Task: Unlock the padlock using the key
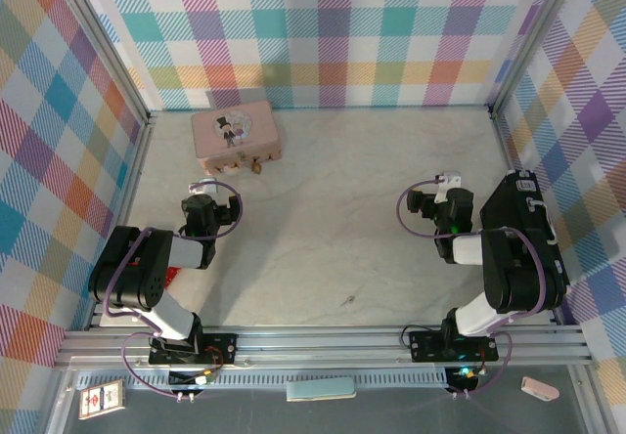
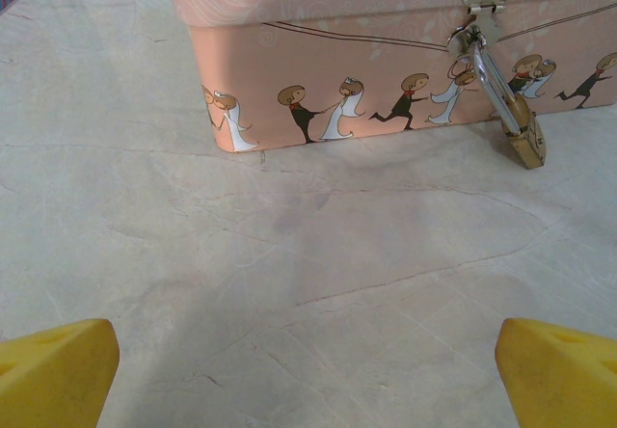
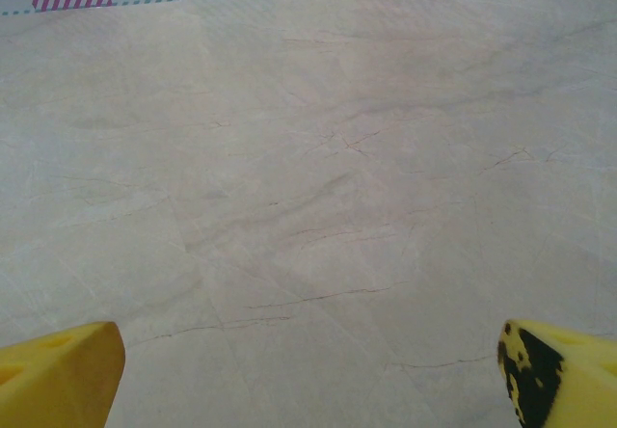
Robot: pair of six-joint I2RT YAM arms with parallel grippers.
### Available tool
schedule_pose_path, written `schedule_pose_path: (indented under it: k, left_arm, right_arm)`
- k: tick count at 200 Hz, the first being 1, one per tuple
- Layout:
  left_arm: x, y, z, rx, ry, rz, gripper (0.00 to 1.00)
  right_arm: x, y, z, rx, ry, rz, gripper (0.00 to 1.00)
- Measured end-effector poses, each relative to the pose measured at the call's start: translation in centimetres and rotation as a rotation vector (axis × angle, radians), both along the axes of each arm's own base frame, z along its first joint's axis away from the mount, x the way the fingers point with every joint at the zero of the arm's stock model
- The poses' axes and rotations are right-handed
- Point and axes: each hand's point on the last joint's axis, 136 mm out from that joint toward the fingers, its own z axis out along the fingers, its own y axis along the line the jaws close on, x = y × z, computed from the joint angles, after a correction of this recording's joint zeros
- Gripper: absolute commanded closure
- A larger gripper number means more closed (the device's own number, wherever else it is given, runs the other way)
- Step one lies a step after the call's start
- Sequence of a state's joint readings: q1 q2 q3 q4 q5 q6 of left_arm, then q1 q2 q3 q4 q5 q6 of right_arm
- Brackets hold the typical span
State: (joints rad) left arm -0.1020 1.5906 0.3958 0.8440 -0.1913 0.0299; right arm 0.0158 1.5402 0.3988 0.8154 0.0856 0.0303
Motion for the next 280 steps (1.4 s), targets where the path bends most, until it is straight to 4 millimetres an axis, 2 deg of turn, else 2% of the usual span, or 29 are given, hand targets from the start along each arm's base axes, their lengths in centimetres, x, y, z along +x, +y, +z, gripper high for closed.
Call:
schedule_pose_path:
  k: [74,88,98,115,144,160,178,201,225,253,280]
  left_arm:
    - [0.0,0.0,0.1,0.000,-0.001,0.000,0.00]
    - [-0.2,0.1,0.8,0.001,-0.009,0.004,0.00]
    - [-0.3,0.2,2.0,0.002,-0.030,0.010,0.00]
    - [-0.9,0.6,5.1,-0.006,-0.077,0.032,0.00]
    - [-1.6,0.9,11.9,-0.089,-0.198,0.079,0.00]
    - [-2.3,1.0,14.5,-0.156,-0.225,0.102,0.00]
    - [-3.4,1.5,16.3,-0.231,-0.208,0.155,0.00]
    - [-5.1,2.2,18.1,-0.305,-0.166,0.233,0.00]
    - [-7.6,2.8,18.6,-0.357,-0.126,0.284,0.00]
    - [-10.4,2.7,18.0,-0.414,-0.078,0.303,0.00]
    - [-11.9,1.2,17.8,-0.479,-0.046,0.225,0.00]
  right_arm:
    - [0.0,0.0,0.0,0.000,0.001,0.000,0.01]
    - [-0.1,0.1,-0.2,0.003,0.023,0.008,0.01]
    - [-0.1,0.3,0.2,0.005,0.035,0.016,0.01]
    - [0.0,0.5,2.2,0.006,0.017,0.028,0.01]
    - [-0.7,1.2,8.0,0.027,-0.077,0.063,0.01]
    - [-1.3,1.8,11.0,0.051,-0.110,0.097,0.01]
    - [-2.2,2.7,14.4,0.083,-0.136,0.141,0.01]
    - [-3.8,3.6,18.0,0.151,-0.153,0.175,0.01]
    - [-5.2,4.3,19.9,0.276,-0.123,0.181,0.01]
    - [-6.3,4.4,19.9,0.440,-0.020,0.108,0.01]
    - [-7.0,4.8,19.0,0.503,0.105,0.089,0.01]
